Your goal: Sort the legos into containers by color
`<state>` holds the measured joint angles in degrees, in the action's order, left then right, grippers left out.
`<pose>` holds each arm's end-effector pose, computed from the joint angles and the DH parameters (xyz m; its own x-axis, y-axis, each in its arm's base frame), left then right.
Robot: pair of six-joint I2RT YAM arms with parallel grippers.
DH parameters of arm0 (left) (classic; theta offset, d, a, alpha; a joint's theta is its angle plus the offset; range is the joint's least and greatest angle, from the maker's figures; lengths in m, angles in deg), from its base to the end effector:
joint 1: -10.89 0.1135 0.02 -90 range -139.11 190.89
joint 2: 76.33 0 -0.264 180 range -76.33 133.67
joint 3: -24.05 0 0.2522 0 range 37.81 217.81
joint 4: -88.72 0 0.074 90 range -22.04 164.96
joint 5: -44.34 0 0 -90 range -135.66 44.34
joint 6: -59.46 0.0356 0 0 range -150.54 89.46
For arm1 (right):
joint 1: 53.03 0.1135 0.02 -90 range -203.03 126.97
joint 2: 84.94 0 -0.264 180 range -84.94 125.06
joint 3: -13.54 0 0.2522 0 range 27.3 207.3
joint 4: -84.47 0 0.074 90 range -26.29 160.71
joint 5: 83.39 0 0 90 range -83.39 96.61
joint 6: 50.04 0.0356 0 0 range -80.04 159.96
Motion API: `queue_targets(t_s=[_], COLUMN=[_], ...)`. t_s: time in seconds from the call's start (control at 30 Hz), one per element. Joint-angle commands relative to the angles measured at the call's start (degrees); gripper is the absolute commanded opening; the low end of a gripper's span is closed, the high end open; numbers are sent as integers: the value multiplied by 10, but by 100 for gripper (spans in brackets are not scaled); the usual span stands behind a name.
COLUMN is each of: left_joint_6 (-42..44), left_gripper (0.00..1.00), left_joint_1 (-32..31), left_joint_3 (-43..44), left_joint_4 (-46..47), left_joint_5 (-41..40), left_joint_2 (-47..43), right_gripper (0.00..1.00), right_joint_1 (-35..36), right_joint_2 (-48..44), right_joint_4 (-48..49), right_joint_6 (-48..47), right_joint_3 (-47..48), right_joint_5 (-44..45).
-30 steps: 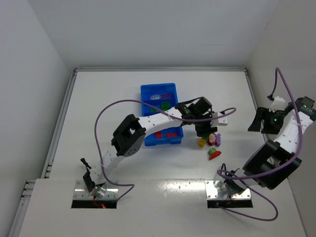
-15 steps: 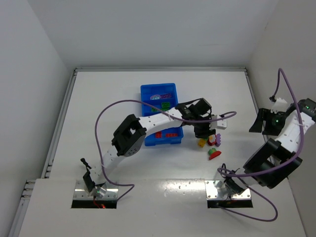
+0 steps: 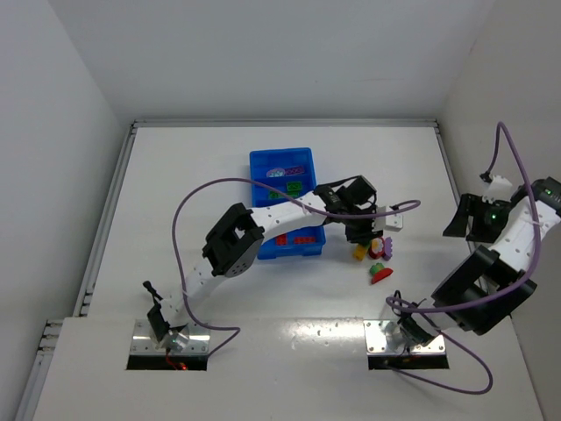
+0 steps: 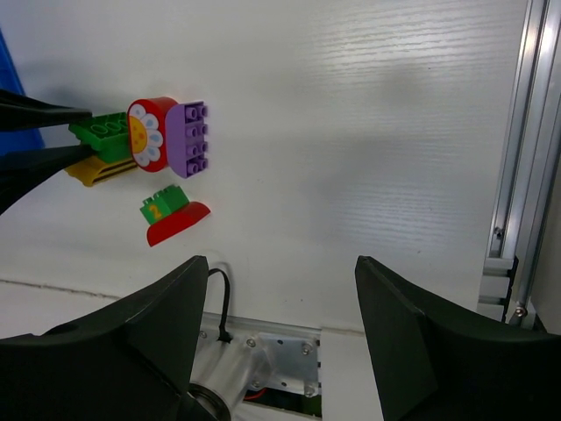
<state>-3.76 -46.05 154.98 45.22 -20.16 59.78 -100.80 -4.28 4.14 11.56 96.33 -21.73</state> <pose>0.2771 -0.4538 0.1940 0.0449 0.6764 -0.7351 0.9984 -0.0567 0.0088 0.1810 -0.1743 0.2803 -0.8577 0.3220 -0.4009 0.2030 0.9283 0.3115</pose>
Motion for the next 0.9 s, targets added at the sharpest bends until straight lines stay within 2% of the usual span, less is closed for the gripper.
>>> queue_targets(t_s=[0.0, 0.1, 0.13, 0.27, 0.33, 0.37, 0.57, 0.77, 0.87], left_joint_6=[13, 13, 13, -4, -35, -86, -305, -377, -416], left_gripper=[36, 26, 19, 7, 3, 0, 0, 0, 0], left_joint_1=[4, 4, 4, 4, 24, 34, 131, 161, 172], left_joint_3=[20, 20, 20, 20, 13, 1, -83, -131, -131], left_joint_4=[6, 6, 6, 6, 6, 15, 101, 117, 117], left_joint_5=[10, 16, 16, 16, 26, 41, 30, -35, -62], left_joint_2=[10, 10, 10, 3, -7, -22, -117, -209, -222], right_gripper=[69, 69, 69, 69, 69, 69, 69, 70, 70], right_joint_1=[-7, -7, -7, -7, -7, 1, 30, 90, 140], right_joint_2=[0, 0, 0, 5, 0, -11, -47, -76, -92], right_joint_4=[-2, -2, -2, -9, -15, -15, 12, 87, 150], right_joint_6=[-15, -15, -15, -30, -35, -35, -22, 5, 44], right_joint_3=[5, 0, 0, 0, 0, 0, -34, -62, -74], right_joint_5=[-14, -14, -14, -32, -58, -79, -202, -255, -233])
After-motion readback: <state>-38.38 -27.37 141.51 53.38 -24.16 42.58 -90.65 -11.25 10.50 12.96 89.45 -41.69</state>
